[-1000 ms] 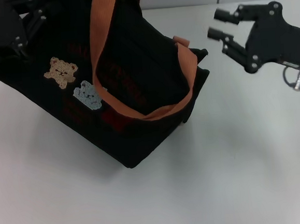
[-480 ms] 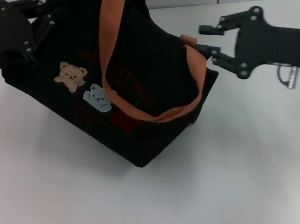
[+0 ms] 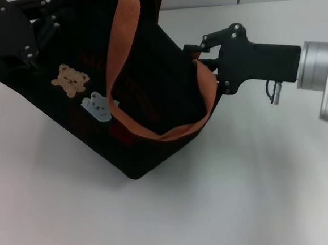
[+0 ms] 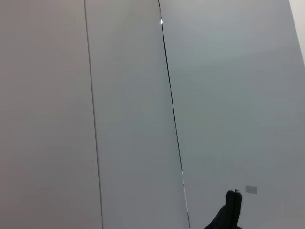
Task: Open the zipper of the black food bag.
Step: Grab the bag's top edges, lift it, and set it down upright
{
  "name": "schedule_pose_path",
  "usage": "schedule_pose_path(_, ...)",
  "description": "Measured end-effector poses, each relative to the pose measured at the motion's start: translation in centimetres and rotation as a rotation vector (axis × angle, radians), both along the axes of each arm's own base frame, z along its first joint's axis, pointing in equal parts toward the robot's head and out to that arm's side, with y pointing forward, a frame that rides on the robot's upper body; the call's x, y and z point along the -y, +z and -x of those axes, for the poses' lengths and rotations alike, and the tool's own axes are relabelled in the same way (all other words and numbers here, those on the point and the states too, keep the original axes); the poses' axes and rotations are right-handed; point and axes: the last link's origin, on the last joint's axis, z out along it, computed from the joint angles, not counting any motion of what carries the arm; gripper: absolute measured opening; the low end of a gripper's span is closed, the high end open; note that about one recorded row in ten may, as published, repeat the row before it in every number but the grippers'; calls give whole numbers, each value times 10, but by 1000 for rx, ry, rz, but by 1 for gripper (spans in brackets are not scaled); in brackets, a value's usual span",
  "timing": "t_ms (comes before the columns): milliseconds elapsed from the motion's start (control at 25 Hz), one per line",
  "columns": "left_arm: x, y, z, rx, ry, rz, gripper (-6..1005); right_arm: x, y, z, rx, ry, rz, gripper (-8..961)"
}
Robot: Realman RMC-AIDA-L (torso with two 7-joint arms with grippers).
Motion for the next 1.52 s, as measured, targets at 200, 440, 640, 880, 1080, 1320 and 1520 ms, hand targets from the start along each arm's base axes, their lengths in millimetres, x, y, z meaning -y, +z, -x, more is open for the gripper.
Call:
schedule_pose_path(200, 2, -1, -2, 15, -18, 8, 104, 2, -14, 1, 10, 41, -53, 245)
schedule_pose_path(440, 7, -6, -5, 43, -53, 28, 104, 6, -22, 9, -70, 93, -150, 245)
schedule_pose_path(640, 8, -7, -7, 48, -68, 33, 104, 7, -30, 11, -52, 114, -153, 245)
schedule_pose_path(880, 8, -7, -7, 49, -71, 33, 104, 13, -39, 7, -6, 131, -144, 246)
schedule_pose_path(1080, 7, -6, -7, 51, -69, 28, 104, 19, -44, 0, 26, 136, -139, 246)
schedule_pose_path(1320, 5, -6, -9, 49, -67, 32, 104, 25, -46, -1, 27, 158, -130, 246)
schedule_pose_path(1520, 4, -7, -10, 51, -67, 36, 105, 30, -50, 5, 14, 183, -113, 245)
